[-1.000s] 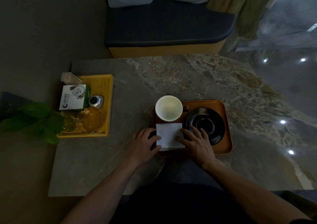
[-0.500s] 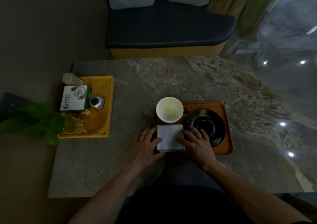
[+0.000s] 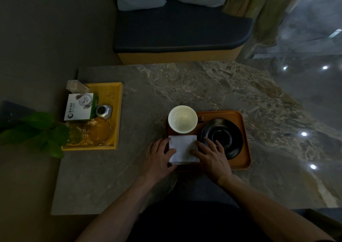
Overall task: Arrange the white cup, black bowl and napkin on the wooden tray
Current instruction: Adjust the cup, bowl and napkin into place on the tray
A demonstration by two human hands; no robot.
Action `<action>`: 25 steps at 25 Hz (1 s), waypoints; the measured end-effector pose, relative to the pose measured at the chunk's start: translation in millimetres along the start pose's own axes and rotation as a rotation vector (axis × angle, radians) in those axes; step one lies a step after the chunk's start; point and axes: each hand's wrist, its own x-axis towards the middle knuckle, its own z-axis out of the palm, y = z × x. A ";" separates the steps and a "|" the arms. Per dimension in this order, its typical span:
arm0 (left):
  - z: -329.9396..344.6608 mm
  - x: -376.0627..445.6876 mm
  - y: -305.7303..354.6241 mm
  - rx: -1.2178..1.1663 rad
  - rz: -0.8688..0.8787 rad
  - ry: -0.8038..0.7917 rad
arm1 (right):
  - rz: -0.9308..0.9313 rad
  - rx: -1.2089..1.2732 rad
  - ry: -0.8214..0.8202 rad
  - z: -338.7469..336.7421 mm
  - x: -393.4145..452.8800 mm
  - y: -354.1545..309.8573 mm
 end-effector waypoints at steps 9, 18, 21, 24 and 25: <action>0.3 -0.2 -4.6 -0.051 -0.025 -0.003 | -0.019 0.002 -0.016 0.3 1.8 -2.2; -0.1 1.5 -9.3 -0.021 0.024 0.030 | -0.017 0.002 0.009 2.5 0.0 -0.9; 0.6 3.1 -9.8 -0.020 0.015 0.013 | -0.023 0.012 0.011 1.2 0.6 -0.2; 3.1 2.0 -8.6 -0.034 -0.005 -0.018 | -0.021 0.022 0.016 0.8 -0.1 1.3; 3.3 1.6 -8.1 -0.029 -0.009 -0.026 | -0.022 0.020 0.018 1.3 -0.8 1.6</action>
